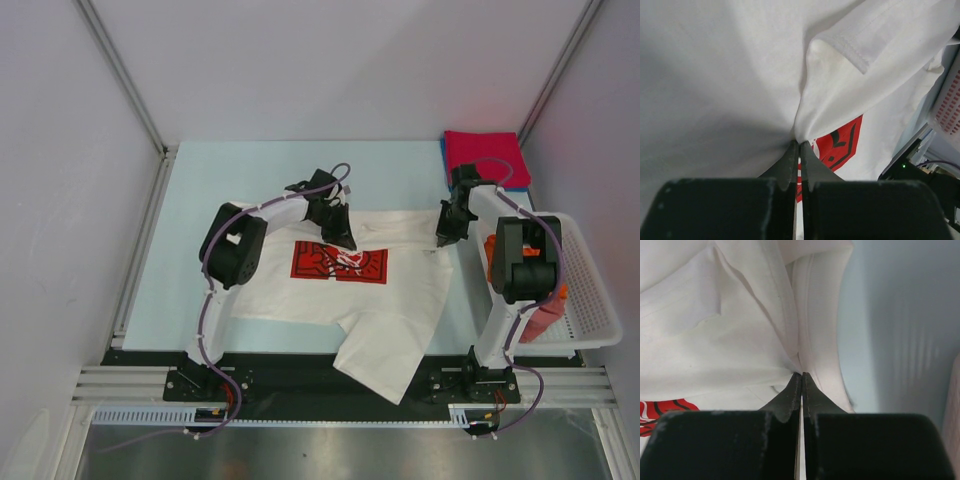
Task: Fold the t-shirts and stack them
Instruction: Fold the tshirt
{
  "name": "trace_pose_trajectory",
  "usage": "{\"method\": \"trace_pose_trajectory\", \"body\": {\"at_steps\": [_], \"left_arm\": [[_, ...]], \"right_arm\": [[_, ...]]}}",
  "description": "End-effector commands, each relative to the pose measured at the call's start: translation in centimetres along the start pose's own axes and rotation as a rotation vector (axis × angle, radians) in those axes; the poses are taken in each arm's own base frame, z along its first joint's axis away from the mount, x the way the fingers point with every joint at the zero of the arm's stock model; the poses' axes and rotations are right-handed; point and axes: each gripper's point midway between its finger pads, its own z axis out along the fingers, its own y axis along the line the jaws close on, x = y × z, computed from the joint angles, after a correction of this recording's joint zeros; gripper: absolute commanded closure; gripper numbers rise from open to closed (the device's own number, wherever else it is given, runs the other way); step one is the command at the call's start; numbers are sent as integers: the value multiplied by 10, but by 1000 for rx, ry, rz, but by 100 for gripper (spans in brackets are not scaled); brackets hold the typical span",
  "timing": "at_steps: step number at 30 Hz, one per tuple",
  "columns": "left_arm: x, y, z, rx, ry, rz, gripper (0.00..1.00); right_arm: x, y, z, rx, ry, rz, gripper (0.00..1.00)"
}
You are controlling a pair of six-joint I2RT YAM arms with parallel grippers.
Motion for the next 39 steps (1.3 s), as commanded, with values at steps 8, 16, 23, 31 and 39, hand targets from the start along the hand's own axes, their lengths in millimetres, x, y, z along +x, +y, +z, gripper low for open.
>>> {"method": "trace_pose_trajectory", "body": {"at_steps": [8, 16, 23, 31, 39], "left_arm": [[17, 11, -15, -59, 99, 32, 82], [8, -1, -42, -91, 50, 109, 65], [13, -24, -79, -60, -19, 158, 65], [33, -32, -85, 19, -22, 112, 66], [46, -33, -96, 32, -31, 109, 65]], "right_arm": [[-4, -32, 3, 183, 12, -29, 97], [-21, -37, -11, 307, -53, -69, 70], [-35, 2, -49, 229, -171, -85, 56], [-32, 77, -22, -47, -145, -32, 71], [-28, 102, 7, -33, -146, -73, 82]]}}
